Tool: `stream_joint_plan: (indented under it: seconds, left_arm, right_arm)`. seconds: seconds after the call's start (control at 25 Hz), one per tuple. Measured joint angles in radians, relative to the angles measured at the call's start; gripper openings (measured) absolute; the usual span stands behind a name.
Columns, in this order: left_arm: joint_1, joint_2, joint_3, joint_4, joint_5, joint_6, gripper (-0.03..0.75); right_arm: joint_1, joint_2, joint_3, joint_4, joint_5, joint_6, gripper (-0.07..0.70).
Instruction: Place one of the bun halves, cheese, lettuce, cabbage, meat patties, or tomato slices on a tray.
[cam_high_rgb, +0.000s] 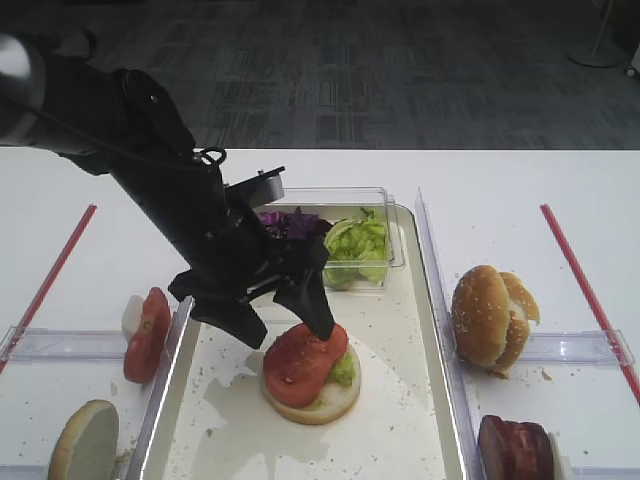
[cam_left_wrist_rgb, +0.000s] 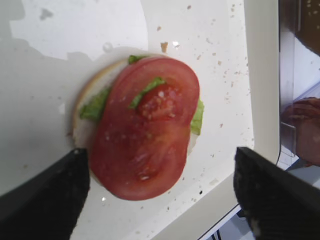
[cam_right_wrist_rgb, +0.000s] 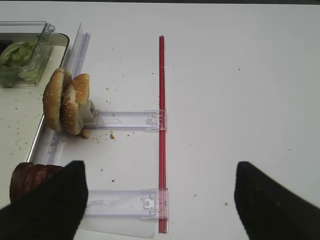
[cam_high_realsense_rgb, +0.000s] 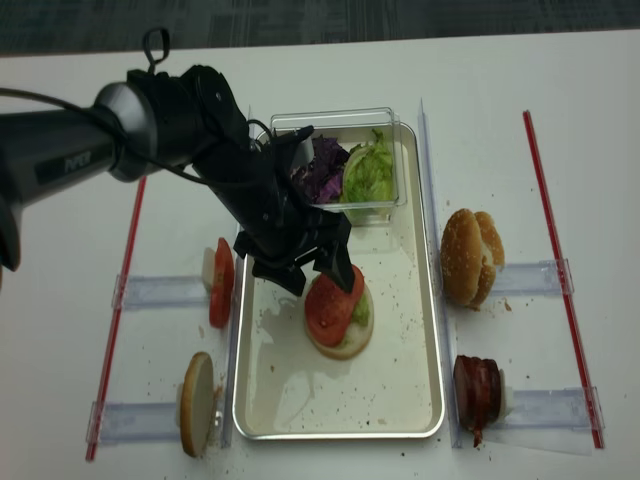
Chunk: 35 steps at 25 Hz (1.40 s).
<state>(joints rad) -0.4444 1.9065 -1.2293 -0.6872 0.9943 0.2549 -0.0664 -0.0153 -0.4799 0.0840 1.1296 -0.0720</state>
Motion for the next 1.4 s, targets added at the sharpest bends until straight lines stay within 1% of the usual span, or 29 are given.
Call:
stream_joint_plan:
  seconds: [0.36, 0.72, 0.88, 1.4]
  left_arm:
    - [0.0, -0.007, 0.0, 0.002, 0.0, -0.002, 0.545]
    - [0.0, -0.065, 0.0, 0.004, 0.0, -0.021, 0.545]
    - [0.0, -0.119, 0.0, 0.006, 0.009, -0.036, 0.545]
    - [0.0, -0.313, 0.0, 0.034, 0.062, -0.088, 0.545]
  right_arm:
    - [0.0, 0.0, 0.0, 0.0, 0.0, 0.0, 0.615]
    - [0.0, 0.0, 0.0, 0.0, 0.0, 0.0, 0.615]
    - [0.0, 0.0, 0.0, 0.0, 0.0, 0.0, 0.615]
    - [0.0, 0.0, 0.0, 0.0, 0.0, 0.006, 0.615]
